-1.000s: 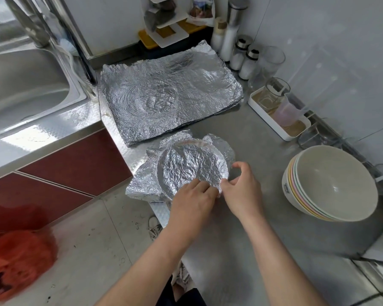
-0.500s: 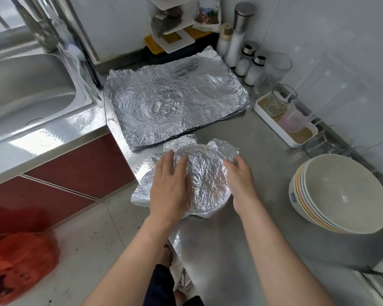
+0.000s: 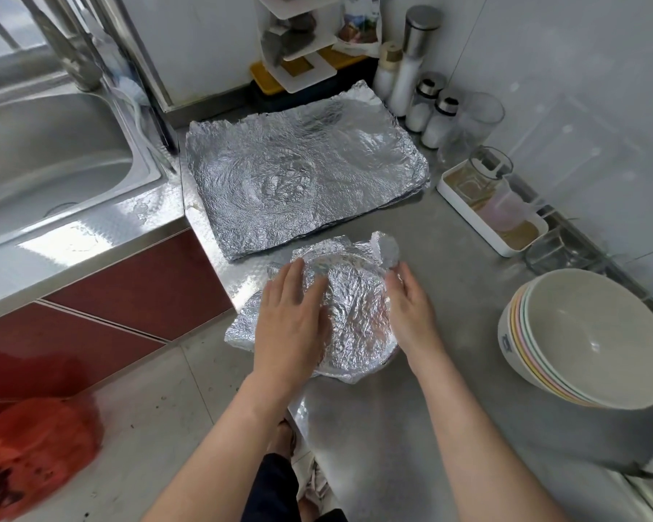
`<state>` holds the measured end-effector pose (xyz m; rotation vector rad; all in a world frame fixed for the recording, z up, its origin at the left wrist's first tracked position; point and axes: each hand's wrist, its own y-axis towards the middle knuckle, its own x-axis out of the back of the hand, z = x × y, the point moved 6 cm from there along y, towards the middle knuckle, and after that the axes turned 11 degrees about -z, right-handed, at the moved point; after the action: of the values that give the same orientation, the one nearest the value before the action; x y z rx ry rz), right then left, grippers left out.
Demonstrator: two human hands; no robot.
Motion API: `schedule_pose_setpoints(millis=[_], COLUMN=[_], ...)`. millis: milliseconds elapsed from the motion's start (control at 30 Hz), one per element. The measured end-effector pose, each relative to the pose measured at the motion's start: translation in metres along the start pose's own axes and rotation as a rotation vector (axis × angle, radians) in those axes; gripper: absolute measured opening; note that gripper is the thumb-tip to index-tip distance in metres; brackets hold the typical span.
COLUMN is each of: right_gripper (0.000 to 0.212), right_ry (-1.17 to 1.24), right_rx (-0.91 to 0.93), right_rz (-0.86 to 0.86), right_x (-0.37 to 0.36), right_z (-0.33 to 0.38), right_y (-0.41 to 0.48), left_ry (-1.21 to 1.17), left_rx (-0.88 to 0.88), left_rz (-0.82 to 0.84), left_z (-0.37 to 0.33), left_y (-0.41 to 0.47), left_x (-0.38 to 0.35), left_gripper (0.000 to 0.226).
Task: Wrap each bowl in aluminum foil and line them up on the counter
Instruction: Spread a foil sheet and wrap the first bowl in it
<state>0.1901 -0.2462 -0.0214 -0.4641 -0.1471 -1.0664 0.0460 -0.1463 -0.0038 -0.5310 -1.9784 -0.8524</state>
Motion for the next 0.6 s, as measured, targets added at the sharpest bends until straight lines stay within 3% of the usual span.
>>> schedule_pose_setpoints(millis=[133,233,333,433,600], right_gripper=[0.048,0.026,0.02,0.019,0.02], right_ry=[-0.047,-0.213,-0.321,-0.436,-0.498], right_rx=[0.006,0.241,0.423,0.468,0.553], right_rz=[-0.245,-0.409,-0.374,-0.365,-0.255], right_x=[0.023,0.031,0.023,0.017,0.009], right_z=[-0.004,0.008,0.016,0.013,0.017], right_y=[0.005,0.002,-0.004,-0.006,-0.003], left_ry=[0.022,-0.016,-0.032,0.02,0.045], left_rx=[-0.082,-0.185,-0.245,-0.241,-0.224], left_rz=[0.02,0.041,0.137,0.249,0.199], left_z=[-0.02,-0.046,-0.06,-0.055,-0.046], left_y=[0.01,0.031,0.049,0.051,0.05], left_x=[0.003,-0.004,-0.019,-0.033,-0.027], left_gripper=[0.047,0.043,0.041,0.045,0.037])
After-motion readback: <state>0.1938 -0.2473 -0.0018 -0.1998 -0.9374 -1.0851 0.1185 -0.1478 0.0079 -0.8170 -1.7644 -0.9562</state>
